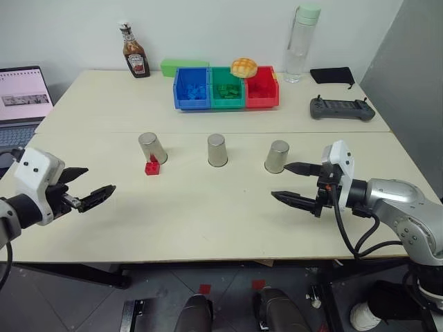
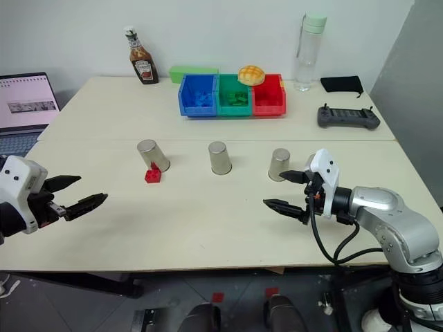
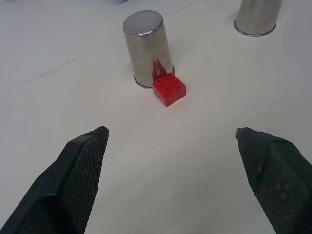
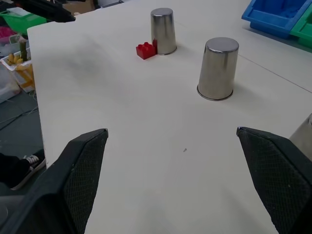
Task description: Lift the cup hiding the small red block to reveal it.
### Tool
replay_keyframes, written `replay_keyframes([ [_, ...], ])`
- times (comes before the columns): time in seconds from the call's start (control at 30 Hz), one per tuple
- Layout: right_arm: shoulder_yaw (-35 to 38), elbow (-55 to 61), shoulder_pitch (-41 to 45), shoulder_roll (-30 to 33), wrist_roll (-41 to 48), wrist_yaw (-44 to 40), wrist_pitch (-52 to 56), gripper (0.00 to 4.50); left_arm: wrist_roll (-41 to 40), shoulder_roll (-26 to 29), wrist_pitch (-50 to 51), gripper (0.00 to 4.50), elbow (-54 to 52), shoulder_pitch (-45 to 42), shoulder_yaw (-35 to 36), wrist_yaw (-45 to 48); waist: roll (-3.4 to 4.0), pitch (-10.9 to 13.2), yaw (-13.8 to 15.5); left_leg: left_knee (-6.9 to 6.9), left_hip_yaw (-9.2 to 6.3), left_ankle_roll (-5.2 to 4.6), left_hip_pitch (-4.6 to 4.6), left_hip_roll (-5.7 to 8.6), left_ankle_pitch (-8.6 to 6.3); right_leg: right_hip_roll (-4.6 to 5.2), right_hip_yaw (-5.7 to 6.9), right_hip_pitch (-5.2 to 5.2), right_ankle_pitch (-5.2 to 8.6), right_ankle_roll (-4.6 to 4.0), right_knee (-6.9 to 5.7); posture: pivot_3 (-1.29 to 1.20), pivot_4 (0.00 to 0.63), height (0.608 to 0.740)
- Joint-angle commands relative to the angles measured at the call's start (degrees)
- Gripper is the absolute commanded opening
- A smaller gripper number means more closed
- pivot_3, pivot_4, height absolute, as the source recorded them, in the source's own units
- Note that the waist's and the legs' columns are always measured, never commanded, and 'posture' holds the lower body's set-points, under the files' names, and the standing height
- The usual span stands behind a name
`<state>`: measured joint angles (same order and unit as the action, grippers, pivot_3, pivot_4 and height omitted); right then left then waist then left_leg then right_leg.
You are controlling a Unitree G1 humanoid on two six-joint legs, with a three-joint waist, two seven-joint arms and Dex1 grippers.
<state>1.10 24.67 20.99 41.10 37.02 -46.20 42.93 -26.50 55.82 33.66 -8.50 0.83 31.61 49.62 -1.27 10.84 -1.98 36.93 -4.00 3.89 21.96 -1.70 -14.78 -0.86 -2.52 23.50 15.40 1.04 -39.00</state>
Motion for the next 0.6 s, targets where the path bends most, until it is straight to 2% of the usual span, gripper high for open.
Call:
replay_keyframes([
  [0.03, 1.78, 1.41, 0.8, 0.4, 0.48, -0.27, -0.84, 4.5, -0.37, -0.33, -2.2, 4.43, -0.98, -1.36, 0.62, 0.25, 0.0, 0.0, 0.03, 0.0, 0.0, 0.0, 0.0, 0.0, 0.0, 0.0, 0.0, 0.0, 0.0, 0.0, 0.0, 0.0, 0.15, 0.74],
  [0.6, 1.45, 1.62, 0.86, 0.32, 0.73, -0.37, -0.68, 4.5, -0.06, -0.17, -0.8, 4.43, -2.54, -0.9, 0.58, -0.52, 0.0, 0.0, 0.03, 0.0, 0.0, 0.0, 0.0, 0.0, 0.0, 0.0, 0.0, 0.0, 0.0, 0.0, 0.0, 0.0, 0.15, 0.74],
])
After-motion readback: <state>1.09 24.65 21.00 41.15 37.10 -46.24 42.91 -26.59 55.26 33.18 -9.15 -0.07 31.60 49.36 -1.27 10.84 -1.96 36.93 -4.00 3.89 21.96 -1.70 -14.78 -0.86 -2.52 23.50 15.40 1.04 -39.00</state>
